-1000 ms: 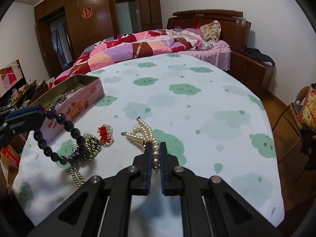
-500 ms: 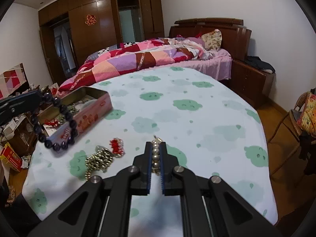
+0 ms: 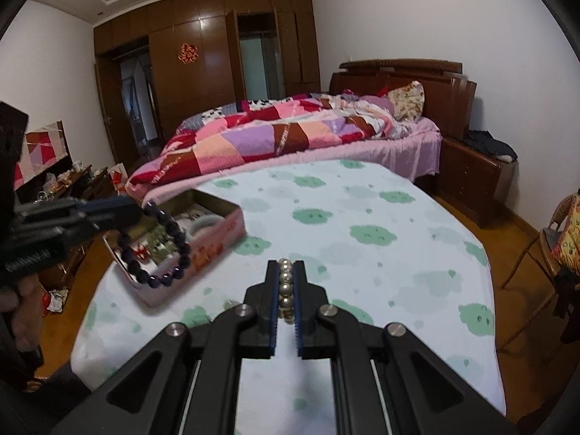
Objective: Organize jewelry
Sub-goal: 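Carry the purple bracelet and pearl strand over the tin with both grippers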
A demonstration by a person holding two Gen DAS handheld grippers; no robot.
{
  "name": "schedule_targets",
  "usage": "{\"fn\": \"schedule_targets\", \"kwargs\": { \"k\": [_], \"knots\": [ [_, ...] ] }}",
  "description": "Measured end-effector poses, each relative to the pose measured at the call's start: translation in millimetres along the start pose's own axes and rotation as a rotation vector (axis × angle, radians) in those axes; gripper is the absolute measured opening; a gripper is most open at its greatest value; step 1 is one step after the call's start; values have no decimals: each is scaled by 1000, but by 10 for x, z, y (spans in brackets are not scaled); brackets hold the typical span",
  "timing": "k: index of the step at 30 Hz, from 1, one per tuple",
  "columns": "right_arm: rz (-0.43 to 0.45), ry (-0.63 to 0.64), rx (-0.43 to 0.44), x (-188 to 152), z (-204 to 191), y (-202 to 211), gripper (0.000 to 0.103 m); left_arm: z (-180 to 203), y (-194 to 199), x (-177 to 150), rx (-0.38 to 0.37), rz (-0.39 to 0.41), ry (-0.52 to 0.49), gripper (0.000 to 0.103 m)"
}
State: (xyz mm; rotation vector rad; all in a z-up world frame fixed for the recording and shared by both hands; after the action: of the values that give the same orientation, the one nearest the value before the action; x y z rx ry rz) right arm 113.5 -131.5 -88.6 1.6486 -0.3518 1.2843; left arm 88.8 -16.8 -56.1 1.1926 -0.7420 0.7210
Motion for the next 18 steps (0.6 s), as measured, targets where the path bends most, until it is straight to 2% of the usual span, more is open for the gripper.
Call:
{"fn": "schedule_targets", "kwargs": {
  "k": [8,18],
  "knots": [
    [52,16,29,305,-147,5,8,-156,15,120,31,10,3,13],
    [93,86,78,688,-482,-101,9,-527,34,233,87,26,29,13]
  ]
}}
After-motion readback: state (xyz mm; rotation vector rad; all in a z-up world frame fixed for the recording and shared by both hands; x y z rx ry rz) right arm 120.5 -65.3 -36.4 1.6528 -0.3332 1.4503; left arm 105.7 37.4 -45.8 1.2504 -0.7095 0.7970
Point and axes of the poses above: each gripper's, at about its wrist camera, not at the fingertips, and y roughly against the way its jaws point, z to its right, x to its top, the point moved 9 cm from there along -y, roughly the way its jaws point, and after that the axes turned 10 degrees about y, right-handed, at the moved point
